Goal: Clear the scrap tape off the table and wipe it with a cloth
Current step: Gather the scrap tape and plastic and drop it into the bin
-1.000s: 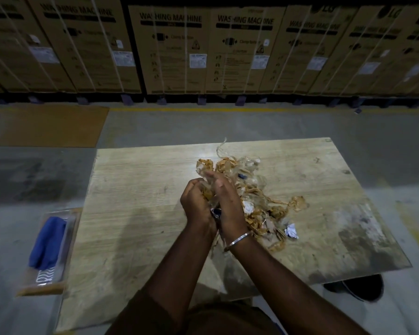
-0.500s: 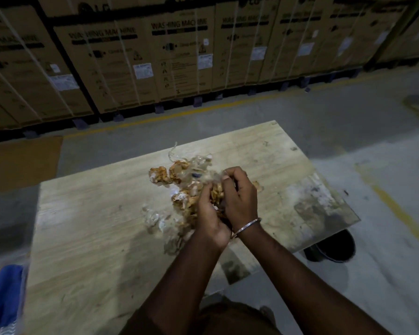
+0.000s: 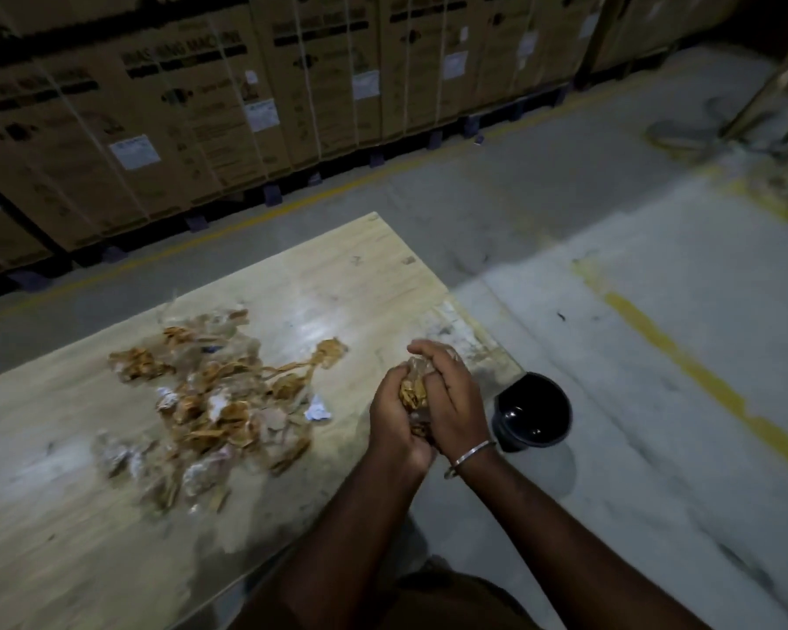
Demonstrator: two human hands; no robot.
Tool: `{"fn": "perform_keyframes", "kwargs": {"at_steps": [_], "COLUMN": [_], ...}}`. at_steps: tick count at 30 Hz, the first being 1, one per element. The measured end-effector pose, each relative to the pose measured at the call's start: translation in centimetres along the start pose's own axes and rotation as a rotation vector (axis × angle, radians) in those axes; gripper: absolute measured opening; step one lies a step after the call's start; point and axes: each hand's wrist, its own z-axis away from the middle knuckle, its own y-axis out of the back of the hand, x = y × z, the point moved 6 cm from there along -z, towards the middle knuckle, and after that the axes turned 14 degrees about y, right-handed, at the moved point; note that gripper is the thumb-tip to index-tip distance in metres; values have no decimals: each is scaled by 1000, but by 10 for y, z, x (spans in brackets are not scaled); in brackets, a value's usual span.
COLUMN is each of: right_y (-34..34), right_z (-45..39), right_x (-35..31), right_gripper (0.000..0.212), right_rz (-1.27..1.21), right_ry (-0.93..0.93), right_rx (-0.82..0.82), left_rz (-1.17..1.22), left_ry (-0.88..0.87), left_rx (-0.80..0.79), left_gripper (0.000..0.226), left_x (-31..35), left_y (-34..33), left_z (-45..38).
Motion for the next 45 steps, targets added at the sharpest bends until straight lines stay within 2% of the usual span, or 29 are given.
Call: {"fn": "perform_keyframes", "kwargs": {"at_steps": [2,5,8,13,17,20,22,24,26,29,32,36,38,39,40,43,45], "right_y": [27,54,76,105,135,158,176,198,219,234,245,248,247,247,246,235,226], "right_z": [2,1,-2,-5,-10,-14,-19,-18,-17,-15,-12,7,16,21,27,43,54], "right_x": [15,40,63,109,166,210,231,258,289,344,409,503,551,572,595,652,676], "right_gripper": [38,40,46,63,51,39,29,29,31,31,30,32,33,31,31,45,42], "right_rz": [-8,-46,-108,-163,-155,-141,-174,-223,-287,-388,-453,-504,-494,-494,-492,-475,-474], "right_ry": [-23,-106,-205,-332,-502,-654,-754,-879,-1012,-1176,-1292,-1461,-1542,-1571,-1593,-1710,-1742], "right_rx": [79,134,176,210,305,367,448,576,688,747,758,678,612,593,579,482,475], "left_rz": [-80,-162,-247,-363,-417,-498,-533,-570,-596,-657,-683,-748,-747,-756,-750,-682,-634], "left_ry": [-41,-125,-143,-64,1,53,51,113,191,225,254,309,366,372,360,378,451], "left_rx": [25,105,138,204,279,264,247,211,216,251,352,497,560,595,623,657,701], "left_gripper": [27,50,50,71,73,60,39,20,18,20,7,52,55,56,54,25,24], "left_x": [-16,-27,-41,-64,-85,-101,-110,-123,-135,-149,-163,-189,-205,-203,-200,-194,-193], "left_y": [-14,-27,-35,-44,-65,-91,-104,-122,-141,-154,-153,-118,-77,-80,-76,-73,-62], "left_z": [-22,-50,-83,-147,-199,-224,-244,-266,-289,-329,-387,-480,-535,-543,-555,-582,-592]}}
